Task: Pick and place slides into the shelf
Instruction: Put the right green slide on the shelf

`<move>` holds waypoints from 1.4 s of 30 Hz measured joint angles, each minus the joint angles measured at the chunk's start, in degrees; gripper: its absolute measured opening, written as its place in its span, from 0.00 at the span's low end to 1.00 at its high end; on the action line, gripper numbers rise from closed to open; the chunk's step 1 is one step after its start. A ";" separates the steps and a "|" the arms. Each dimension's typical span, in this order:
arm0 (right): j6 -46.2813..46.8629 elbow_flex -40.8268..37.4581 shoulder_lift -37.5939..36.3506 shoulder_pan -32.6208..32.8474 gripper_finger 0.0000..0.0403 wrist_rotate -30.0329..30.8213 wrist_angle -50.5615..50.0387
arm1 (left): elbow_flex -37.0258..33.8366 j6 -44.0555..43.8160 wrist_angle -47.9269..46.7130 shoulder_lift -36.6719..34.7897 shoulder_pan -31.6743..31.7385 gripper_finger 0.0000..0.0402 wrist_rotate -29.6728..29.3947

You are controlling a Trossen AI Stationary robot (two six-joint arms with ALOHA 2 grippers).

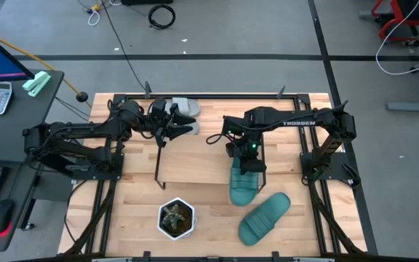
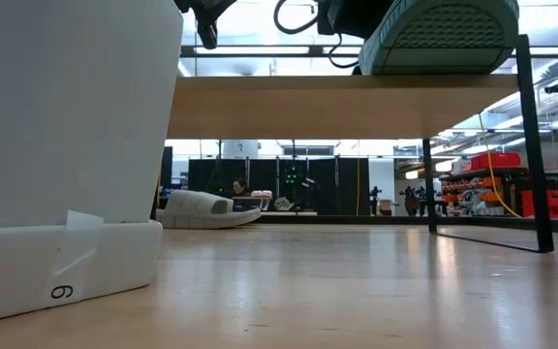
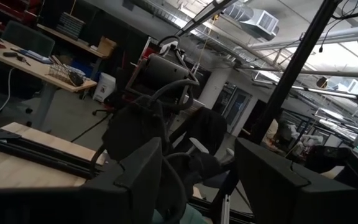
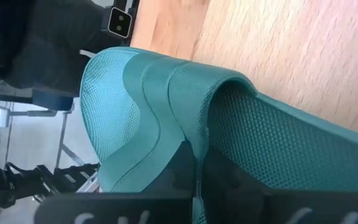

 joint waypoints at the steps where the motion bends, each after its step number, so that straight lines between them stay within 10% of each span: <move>1: -0.07 0.00 0.00 -0.12 0.02 0.00 -0.02 | 0.00 0.02 -0.01 0.00 0.00 0.52 0.00; 42: 0.55 8.63 0.22 -2.03 0.02 3.06 -4.43 | 0.00 0.00 0.01 0.00 0.00 0.50 0.00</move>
